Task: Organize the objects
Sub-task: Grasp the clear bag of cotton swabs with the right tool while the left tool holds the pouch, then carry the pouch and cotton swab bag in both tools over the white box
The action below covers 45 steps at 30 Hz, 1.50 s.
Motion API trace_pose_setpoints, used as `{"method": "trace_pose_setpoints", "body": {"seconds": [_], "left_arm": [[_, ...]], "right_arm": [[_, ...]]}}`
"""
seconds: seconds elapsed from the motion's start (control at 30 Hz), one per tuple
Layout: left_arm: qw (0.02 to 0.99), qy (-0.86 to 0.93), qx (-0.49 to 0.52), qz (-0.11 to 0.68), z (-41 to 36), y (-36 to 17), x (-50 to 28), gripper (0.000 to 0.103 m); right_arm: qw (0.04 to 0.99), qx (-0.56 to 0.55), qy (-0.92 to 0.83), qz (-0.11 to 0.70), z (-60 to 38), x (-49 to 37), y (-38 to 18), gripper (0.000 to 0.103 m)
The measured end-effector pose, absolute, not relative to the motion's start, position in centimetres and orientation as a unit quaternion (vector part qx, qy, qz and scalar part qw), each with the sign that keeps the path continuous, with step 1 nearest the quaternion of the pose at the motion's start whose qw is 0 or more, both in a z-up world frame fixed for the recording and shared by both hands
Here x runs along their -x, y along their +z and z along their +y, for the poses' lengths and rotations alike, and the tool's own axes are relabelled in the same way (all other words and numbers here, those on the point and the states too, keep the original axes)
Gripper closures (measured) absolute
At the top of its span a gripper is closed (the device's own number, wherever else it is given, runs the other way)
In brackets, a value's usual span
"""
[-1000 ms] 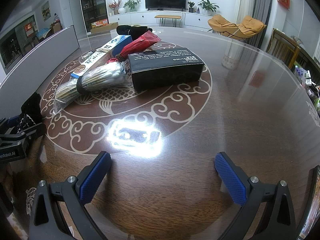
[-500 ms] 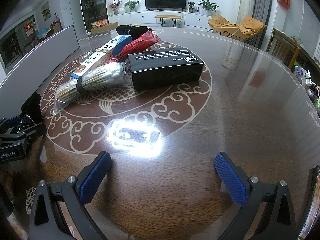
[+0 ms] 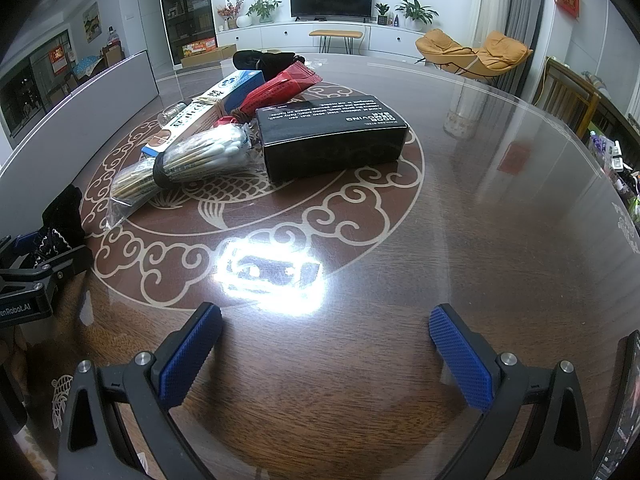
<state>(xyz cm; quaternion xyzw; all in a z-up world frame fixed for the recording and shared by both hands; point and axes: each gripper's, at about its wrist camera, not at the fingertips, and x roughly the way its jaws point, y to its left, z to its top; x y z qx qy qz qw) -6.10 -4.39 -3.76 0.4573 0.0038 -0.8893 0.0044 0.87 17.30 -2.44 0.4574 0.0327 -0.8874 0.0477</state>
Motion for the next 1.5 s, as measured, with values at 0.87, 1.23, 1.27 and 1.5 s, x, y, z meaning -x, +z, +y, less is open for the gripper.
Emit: {"method": "trace_pose_setpoints", "body": {"seconds": [0.87, 1.23, 1.27, 1.5], "left_arm": [[0.004, -0.889, -0.457, 0.004, -4.4, -3.8, 6.1, 0.000], [0.004, -0.889, -0.457, 0.004, -4.4, -3.8, 6.1, 0.000], [0.004, -0.889, -0.457, 0.004, -4.4, -3.8, 6.1, 0.000], [-0.010, -0.880, -0.475, -0.005, -4.4, -3.6, 6.0, 0.000]], "right_arm": [[0.265, -0.412, -0.870, 0.047, 11.2, 4.6, 4.2, 0.000], [0.355, -0.563, -0.725, 0.177, 6.6, 10.0, 0.2, 0.013], [0.361, -0.575, -0.712, 0.181, 7.2, 9.1, 0.0, 0.016], [0.332, -0.546, -0.744, 0.195, 6.6, 7.9, 0.4, 0.017]]}}
